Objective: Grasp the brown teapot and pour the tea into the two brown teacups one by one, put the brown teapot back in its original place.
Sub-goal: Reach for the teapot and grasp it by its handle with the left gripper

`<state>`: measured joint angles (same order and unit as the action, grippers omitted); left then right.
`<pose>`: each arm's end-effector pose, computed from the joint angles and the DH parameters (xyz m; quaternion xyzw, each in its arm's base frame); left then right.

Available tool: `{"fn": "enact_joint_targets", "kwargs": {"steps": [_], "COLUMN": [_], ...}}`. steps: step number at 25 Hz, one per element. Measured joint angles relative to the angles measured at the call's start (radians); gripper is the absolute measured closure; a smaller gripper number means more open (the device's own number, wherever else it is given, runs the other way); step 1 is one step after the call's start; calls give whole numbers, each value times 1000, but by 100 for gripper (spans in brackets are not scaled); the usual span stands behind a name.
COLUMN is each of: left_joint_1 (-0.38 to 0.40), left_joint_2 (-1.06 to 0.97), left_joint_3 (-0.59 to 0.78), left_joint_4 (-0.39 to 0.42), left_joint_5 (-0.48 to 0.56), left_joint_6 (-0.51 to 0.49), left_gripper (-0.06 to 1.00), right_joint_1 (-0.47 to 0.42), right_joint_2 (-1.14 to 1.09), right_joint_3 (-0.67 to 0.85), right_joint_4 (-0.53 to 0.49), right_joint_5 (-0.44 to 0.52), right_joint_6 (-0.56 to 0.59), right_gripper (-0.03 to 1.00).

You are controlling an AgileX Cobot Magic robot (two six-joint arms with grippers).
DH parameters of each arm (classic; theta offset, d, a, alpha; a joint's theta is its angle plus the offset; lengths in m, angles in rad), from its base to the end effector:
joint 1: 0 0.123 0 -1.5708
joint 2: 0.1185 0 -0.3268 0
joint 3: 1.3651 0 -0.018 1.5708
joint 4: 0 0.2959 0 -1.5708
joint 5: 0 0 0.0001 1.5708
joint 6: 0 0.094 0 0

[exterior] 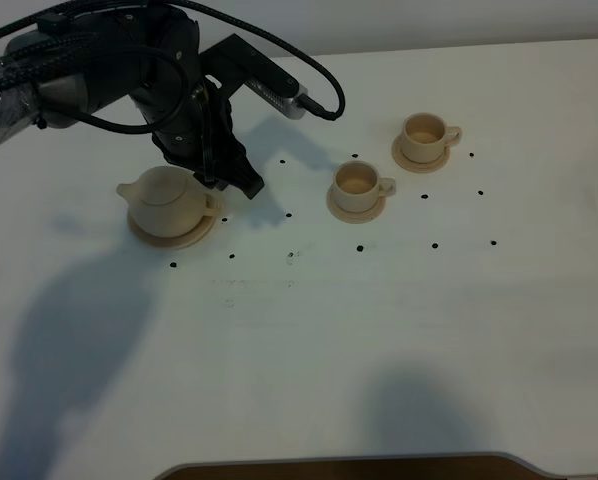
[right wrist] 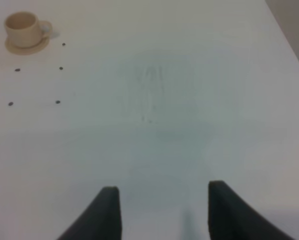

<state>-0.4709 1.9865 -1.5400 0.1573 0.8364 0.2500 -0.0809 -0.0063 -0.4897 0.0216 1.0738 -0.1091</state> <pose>0.4366 -0.2100 0.2304 0.3837 0.9021 0.0462 0.1921 -0.0047 0.0022 0.2932 -0.0126 0.8575 -0.0380 0.5129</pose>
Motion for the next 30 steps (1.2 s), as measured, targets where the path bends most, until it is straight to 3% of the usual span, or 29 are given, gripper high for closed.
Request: {"fn": "enact_joint_targets", "kwargs": {"steps": [10, 30], "left_joint_1": [0, 9], "left_joint_2": [103, 168], "left_joint_3": [-1, -2], "left_joint_4": [-2, -45], "left_joint_5": [-159, -157], "left_joint_6": [-32, -30], "left_gripper": [54, 54], "right_joint_1": [0, 0], "right_joint_2": [0, 0], "right_joint_3": [0, 0], "right_joint_4": [0, 0], "right_joint_5": [0, 0], "right_joint_6": [0, -1], "right_gripper": [57, 57]}}
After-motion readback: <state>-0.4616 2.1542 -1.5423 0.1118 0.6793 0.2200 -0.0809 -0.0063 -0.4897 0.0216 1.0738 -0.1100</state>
